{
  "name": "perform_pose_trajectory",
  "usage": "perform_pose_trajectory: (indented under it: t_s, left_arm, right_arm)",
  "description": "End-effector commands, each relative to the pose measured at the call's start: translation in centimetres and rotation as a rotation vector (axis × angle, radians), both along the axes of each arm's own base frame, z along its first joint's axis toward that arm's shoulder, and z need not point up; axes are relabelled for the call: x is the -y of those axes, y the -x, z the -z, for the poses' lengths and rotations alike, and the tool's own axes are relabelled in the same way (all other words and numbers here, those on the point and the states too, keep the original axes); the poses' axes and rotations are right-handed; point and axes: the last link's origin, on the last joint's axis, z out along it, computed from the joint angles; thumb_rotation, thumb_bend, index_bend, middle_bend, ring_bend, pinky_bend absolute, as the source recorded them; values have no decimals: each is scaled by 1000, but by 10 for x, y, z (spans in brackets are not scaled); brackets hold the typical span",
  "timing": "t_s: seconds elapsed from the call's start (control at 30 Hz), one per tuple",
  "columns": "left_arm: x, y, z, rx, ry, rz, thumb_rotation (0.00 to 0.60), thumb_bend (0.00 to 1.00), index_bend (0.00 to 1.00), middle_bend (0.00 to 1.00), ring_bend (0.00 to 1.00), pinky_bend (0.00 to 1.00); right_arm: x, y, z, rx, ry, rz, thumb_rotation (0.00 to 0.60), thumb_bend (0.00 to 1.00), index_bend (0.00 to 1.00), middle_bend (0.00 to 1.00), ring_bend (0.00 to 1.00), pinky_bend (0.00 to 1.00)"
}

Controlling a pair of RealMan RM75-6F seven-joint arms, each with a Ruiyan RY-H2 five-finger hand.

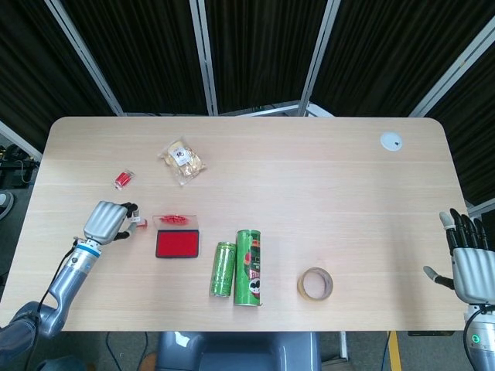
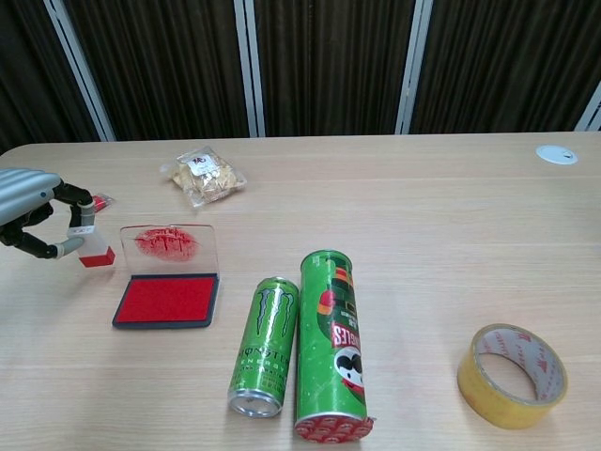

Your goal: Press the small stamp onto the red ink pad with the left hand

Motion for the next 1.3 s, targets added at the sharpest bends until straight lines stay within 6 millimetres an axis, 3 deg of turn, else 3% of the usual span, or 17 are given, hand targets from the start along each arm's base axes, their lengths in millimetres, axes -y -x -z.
perform_pose_trajectory:
  t_s: [0.03, 0.17, 0.3, 0.57, 1.3]
  left_arm:
    - [7, -15, -9, 54, 17, 58, 600, 412, 621, 582, 918, 985]
    - [22, -31, -12, 99, 60, 113, 600, 413, 628, 586, 919, 985]
    - [34, -47, -3, 154, 137, 107, 600, 413, 631, 590, 918, 985]
    - [33, -75, 19, 151, 185, 85, 600, 412, 640, 594, 919, 984]
    - [31, -69, 50, 74, 183, 69, 600, 413, 645, 601, 919, 985]
  right_arm:
    - [0, 0, -1, 3, 1, 0, 600, 0, 0, 0, 0, 0]
    - [0, 0, -1, 8, 2, 0, 600, 0, 0, 0, 0, 0]
    - [0, -1, -2, 12, 3, 0, 600, 0, 0, 0, 0, 0]
    - [1, 2, -4, 17, 6, 9, 600, 0, 0, 0, 0, 0]
    - [2, 6, -7, 27, 9, 24, 600, 0, 0, 0, 0, 0]
